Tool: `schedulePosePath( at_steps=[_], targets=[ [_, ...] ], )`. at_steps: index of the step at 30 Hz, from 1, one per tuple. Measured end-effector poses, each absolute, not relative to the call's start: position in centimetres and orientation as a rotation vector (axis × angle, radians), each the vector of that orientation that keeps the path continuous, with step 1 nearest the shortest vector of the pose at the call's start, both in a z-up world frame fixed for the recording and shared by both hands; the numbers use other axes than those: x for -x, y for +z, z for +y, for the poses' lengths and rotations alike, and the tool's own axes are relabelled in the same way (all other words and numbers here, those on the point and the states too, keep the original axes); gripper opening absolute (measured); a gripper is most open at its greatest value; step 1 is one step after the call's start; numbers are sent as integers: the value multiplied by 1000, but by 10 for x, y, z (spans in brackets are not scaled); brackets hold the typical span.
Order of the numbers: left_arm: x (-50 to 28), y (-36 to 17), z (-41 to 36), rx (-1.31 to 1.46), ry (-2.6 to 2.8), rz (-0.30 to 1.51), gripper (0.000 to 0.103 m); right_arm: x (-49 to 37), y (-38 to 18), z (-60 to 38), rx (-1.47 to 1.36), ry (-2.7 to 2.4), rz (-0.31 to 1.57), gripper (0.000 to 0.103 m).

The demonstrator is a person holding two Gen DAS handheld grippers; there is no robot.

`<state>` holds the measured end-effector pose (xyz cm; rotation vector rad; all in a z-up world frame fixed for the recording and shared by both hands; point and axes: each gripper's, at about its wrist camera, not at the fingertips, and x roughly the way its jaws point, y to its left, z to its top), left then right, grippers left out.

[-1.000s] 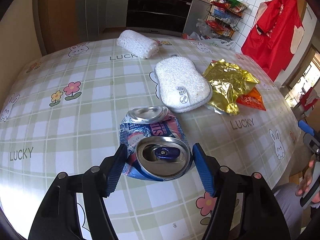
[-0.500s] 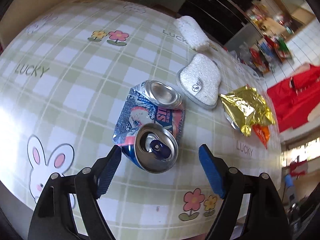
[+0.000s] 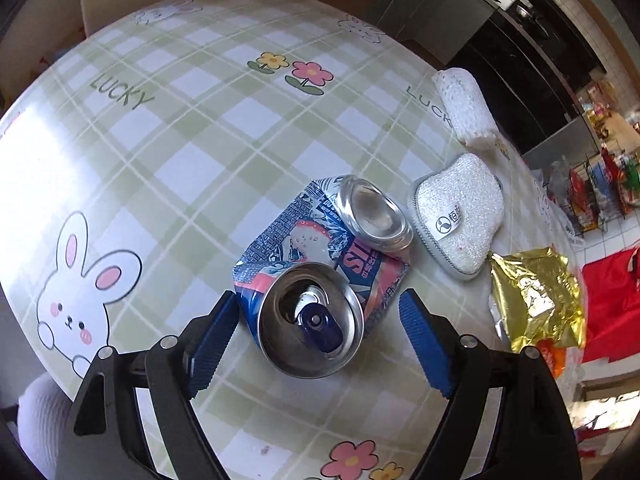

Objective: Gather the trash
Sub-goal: 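Grasp the gold foil wrapper with the right tool while the left tool holds the can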

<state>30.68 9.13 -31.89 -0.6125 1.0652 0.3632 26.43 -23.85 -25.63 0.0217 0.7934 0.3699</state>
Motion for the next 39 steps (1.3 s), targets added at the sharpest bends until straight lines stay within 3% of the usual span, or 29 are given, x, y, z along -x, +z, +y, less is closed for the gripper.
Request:
schedulePosePath(
  at_steps=[1, 4, 9, 19, 23, 28, 31, 36, 37, 39],
  targets=[
    [-307, -319, 92, 583, 356, 1057, 79, -272, -255, -237, -50, 395, 800, 97],
    [-306, -319, 97, 509, 309, 1041, 64, -289, -251, -231, -93, 438, 792, 96],
    [-306, -319, 113, 387, 117, 1043, 64, -317, -252, -212, -64, 470, 784, 84],
    [-312, -313, 117, 23, -145, 1039, 65, -357, -271, -205, -117, 406, 830, 82],
    [-311, -314, 115, 69, -93, 1052, 73, -357, -271, -200, -98, 418, 824, 78],
    [-295, -321, 129, 318, 68, 1072, 74, -360, -273, -198, -97, 417, 831, 74],
    [-291, -322, 136, 442, 152, 1045, 74, -364, -275, -200, -114, 407, 842, 66],
    [-294, -320, 128, 460, 241, 1034, 74, -365, -276, -198, -106, 392, 865, 44],
    [-295, -320, 125, 441, 226, 1030, 72, -364, -274, -199, -100, 388, 859, 40],
    [-293, -318, 121, 401, 211, 1025, 53, -360, -268, -200, -89, 380, 839, 28]
  ],
)
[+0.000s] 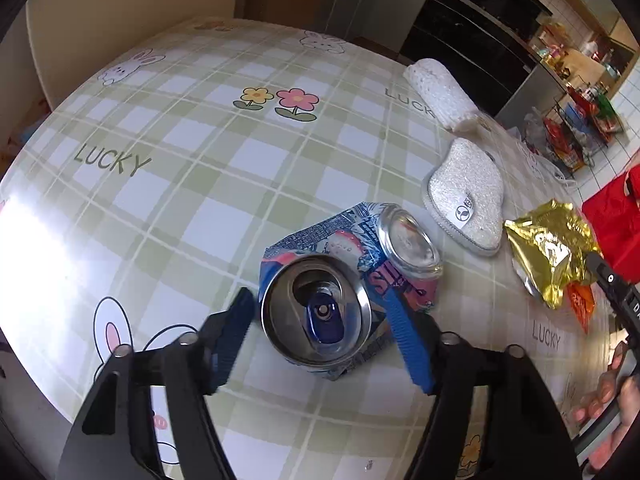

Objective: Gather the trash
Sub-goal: 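Grasp the gold foil wrapper with the right tool while the left tool holds the can, then release the gold foil into the bin with the right tool while the left tool carries the can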

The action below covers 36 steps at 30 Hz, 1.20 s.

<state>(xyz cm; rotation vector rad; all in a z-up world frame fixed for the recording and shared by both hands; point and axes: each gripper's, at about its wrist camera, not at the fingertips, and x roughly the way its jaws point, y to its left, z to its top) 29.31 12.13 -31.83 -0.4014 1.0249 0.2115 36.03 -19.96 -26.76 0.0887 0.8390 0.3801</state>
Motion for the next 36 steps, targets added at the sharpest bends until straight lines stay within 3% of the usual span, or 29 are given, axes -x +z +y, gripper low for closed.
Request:
schedulePosePath(
  at_steps=[3, 14, 24, 36],
  targets=[
    [-285, -316, 128, 415, 205, 993, 52, -350, -255, -205, -108, 399, 786, 18],
    [-249, -275, 149, 376, 181, 846, 52, -320, -209, -208, -193, 452, 643, 17],
    [-209, -213, 141, 332, 147, 709, 52, -254, -161, -194, -60, 503, 525, 17],
    [-154, -158, 108, 269, 40, 620, 52, -157, -141, -215, -2, 546, 556, 17]
  ],
)
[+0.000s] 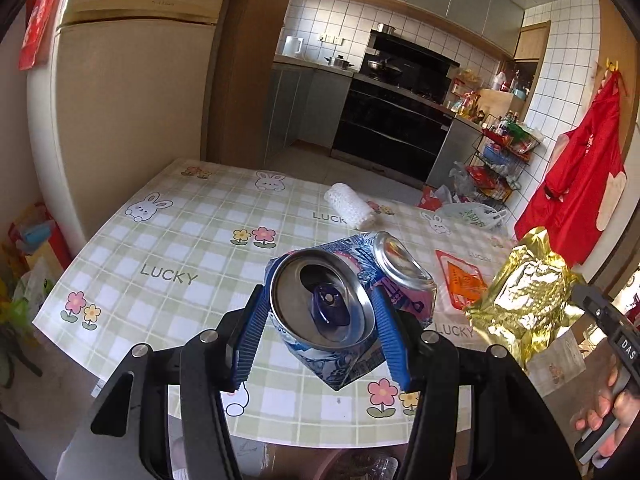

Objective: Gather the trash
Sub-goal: 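Release the gold foil into the bin with the right tool while the left tool carries the can, then open the left tool over the pink bin to drop the blue can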

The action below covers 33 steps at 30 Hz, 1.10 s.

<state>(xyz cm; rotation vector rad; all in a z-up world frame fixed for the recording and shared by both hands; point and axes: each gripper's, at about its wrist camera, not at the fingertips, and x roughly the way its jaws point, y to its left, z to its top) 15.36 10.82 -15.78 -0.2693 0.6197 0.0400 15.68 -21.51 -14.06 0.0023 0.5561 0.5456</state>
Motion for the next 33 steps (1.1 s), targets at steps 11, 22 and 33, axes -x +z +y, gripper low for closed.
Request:
schedulePosePath(
  at_steps=[11, 22, 33],
  targets=[
    [-116, -148, 79, 297, -90, 636, 22, -73, -178, -218, 67, 601, 729, 17],
    [-103, -149, 82, 342, -166, 636, 7, -54, -256, -196, 110, 657, 963, 17],
    [-103, -176, 92, 346, -138, 703, 7, -60, -272, -195, 79, 664, 1010, 55]
  ],
)
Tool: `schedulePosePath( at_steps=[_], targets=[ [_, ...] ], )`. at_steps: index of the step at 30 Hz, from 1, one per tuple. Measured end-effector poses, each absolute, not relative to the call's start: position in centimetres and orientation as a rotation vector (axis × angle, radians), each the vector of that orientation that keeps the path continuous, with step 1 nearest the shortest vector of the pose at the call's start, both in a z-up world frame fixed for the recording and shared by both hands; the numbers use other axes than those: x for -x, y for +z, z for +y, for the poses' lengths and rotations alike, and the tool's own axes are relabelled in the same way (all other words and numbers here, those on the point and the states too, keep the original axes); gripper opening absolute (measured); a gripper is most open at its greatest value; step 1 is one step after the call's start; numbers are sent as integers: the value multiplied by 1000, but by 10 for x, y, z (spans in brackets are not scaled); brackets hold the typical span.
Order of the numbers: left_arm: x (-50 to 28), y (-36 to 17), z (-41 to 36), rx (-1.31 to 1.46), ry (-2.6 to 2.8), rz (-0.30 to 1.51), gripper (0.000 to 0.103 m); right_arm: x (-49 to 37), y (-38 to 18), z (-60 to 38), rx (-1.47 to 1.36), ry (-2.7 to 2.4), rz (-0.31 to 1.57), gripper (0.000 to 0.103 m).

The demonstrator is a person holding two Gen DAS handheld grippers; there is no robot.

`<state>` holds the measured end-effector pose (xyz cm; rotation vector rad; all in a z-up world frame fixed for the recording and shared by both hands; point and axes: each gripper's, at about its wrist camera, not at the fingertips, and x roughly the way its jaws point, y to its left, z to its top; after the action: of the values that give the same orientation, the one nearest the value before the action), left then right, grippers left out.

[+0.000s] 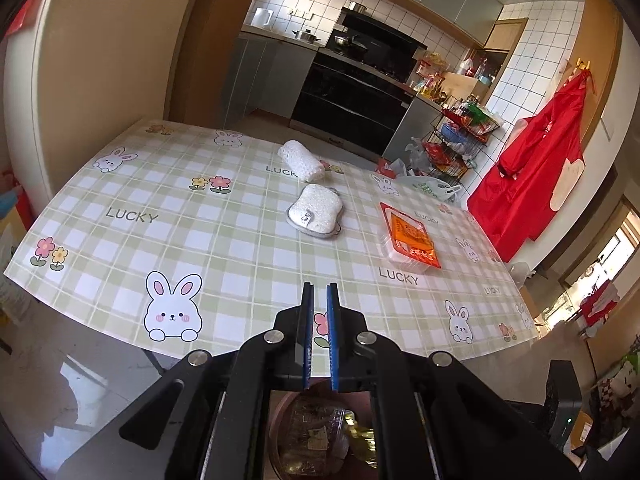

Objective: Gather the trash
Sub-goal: 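Open the left tool over the pink bin to drop the blue can, then reach the left tool to the white foam pad and grasp it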

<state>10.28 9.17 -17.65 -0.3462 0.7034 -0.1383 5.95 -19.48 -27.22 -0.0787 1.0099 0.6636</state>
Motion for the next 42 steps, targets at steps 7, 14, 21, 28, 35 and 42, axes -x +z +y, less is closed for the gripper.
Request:
schedulePosePath(
  at_steps=[7, 14, 21, 28, 35, 42],
  targets=[
    [-101, -172, 72, 276, -165, 690, 7, -60, -235, -203, 82, 593, 835, 97],
    [-106, -173, 56, 244, -205, 692, 31, -70, -209, -219, 92, 541, 755, 97],
    [-125, -175, 47, 201, -229, 690, 74, -87, -203, -235, 112, 483, 726, 97],
    [-194, -195, 36, 40, -243, 737, 97, -119, -209, -246, 103, 434, 719, 97],
    [-311, -233, 29, -4, -290, 841, 97, -159, -218, -257, 77, 395, 695, 97],
    [-398, -278, 17, -34, -266, 925, 97, -195, -230, -266, 75, 374, 723, 97]
  ],
)
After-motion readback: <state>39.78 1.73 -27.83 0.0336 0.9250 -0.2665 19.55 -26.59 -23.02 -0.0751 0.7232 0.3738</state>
